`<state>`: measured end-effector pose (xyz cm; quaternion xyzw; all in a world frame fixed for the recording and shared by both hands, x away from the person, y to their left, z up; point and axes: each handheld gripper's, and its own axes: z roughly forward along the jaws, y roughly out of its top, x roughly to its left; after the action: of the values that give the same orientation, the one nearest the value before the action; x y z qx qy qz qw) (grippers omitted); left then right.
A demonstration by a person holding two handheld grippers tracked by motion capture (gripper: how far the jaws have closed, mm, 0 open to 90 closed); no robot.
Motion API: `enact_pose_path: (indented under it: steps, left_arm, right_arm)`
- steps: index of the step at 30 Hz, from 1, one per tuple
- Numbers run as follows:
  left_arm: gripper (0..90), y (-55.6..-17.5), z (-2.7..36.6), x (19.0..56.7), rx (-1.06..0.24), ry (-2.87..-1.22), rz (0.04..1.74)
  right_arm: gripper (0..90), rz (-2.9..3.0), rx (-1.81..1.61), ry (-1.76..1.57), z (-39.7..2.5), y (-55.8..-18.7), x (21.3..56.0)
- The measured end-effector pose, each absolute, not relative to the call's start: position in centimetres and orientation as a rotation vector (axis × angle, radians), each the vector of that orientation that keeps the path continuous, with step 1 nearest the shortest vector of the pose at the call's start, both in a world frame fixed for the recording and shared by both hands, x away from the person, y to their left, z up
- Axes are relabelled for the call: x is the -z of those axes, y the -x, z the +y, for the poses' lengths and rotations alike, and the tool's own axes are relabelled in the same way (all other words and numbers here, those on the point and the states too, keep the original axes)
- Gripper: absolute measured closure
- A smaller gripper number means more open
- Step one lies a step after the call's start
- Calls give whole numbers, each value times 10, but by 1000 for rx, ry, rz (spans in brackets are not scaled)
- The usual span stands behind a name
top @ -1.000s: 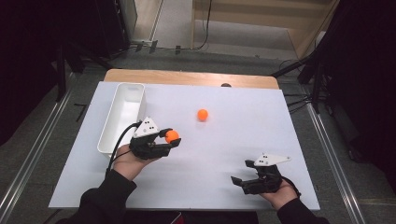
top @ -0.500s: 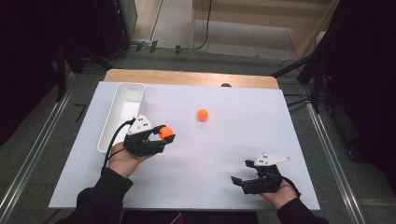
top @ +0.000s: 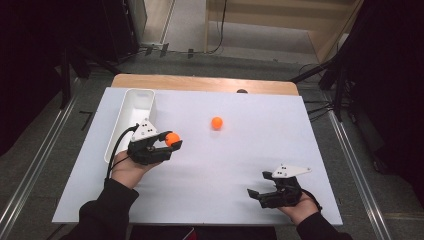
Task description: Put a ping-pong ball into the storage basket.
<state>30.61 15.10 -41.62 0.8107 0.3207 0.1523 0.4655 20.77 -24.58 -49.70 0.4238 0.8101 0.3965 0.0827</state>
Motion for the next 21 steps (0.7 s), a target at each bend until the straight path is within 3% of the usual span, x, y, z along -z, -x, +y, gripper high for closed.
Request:
enact_pose_path:
  steps: [21]
  left_arm:
    - [501, -311, 165, 412, -399, -1977, 839]
  right_arm:
    - [117, 2420, -1185, -1268, -246, -208, 497]
